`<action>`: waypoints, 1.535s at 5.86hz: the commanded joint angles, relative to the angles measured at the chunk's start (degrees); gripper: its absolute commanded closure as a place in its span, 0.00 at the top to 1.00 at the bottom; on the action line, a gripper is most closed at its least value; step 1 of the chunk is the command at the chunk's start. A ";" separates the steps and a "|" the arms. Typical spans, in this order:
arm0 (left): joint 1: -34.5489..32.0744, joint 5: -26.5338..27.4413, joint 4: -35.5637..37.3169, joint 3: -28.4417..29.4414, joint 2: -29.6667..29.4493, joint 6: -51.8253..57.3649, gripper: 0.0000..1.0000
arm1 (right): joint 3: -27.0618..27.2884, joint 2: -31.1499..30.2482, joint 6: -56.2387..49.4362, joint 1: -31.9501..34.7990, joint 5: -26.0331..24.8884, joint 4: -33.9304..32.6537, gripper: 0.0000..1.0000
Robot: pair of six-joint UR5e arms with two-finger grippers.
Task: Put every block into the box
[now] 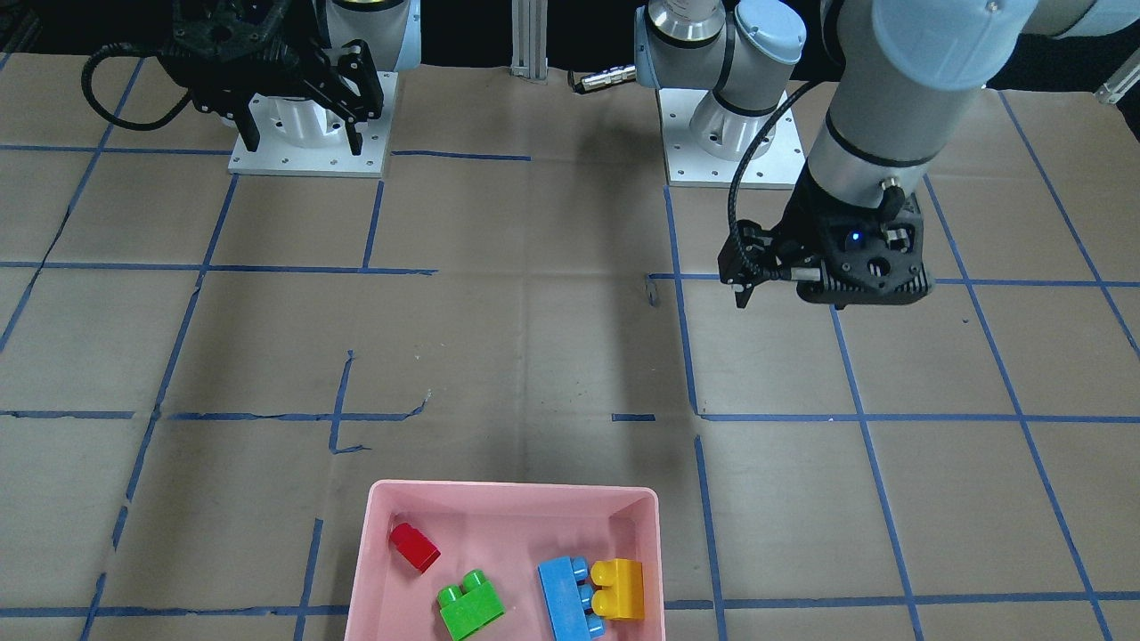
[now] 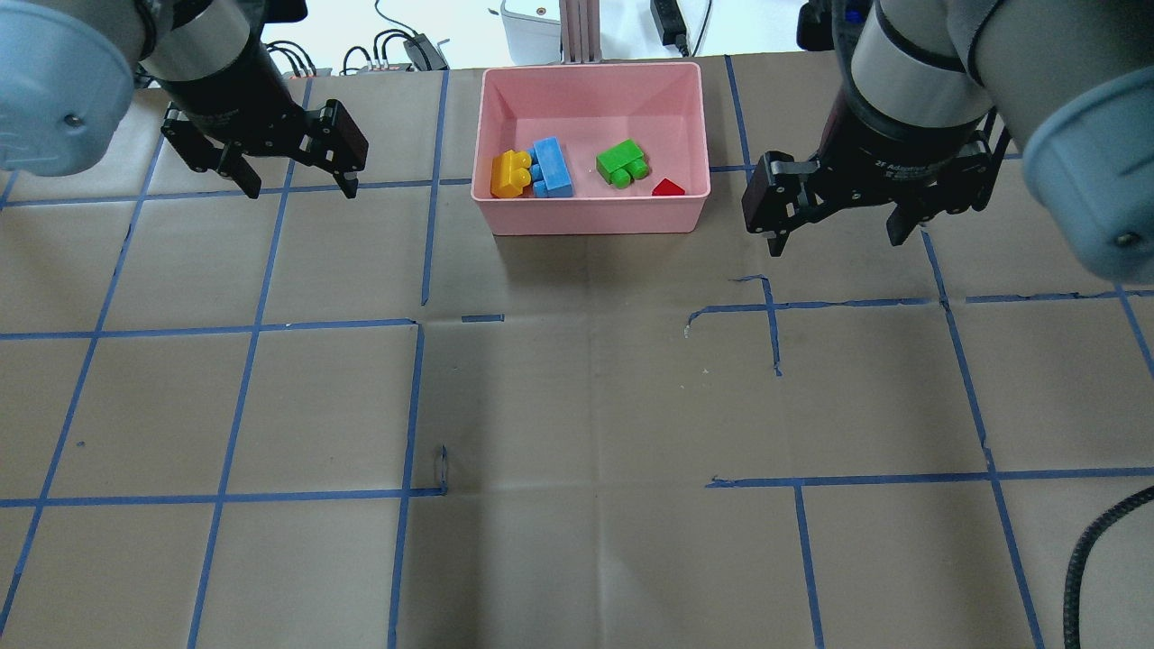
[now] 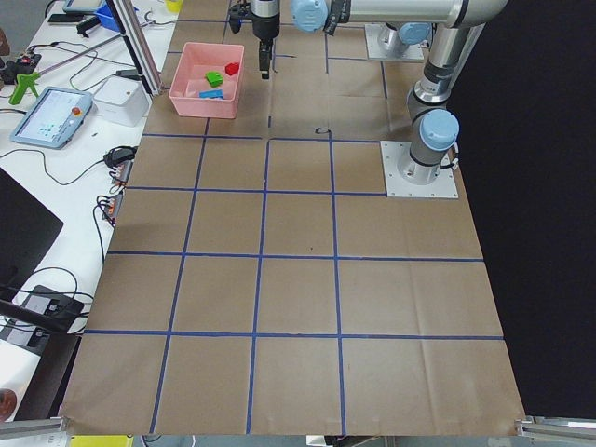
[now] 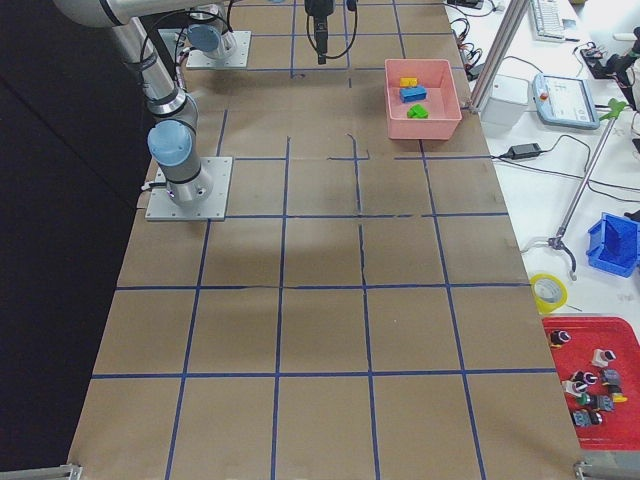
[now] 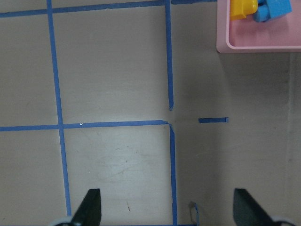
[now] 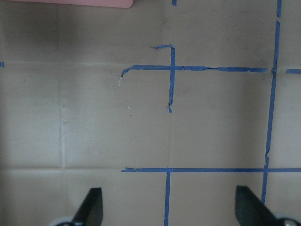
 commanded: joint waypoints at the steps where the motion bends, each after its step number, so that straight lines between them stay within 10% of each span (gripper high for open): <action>1: -0.09 -0.80 -0.03 -0.80 1.24 -0.42 0.99 | 0.10 -0.04 0.04 0.01 -0.02 -0.37 1.00; 9: -0.18 -0.89 -0.29 -1.95 2.47 -0.86 0.99 | 0.19 -1.01 -0.31 0.01 -0.90 -3.53 1.00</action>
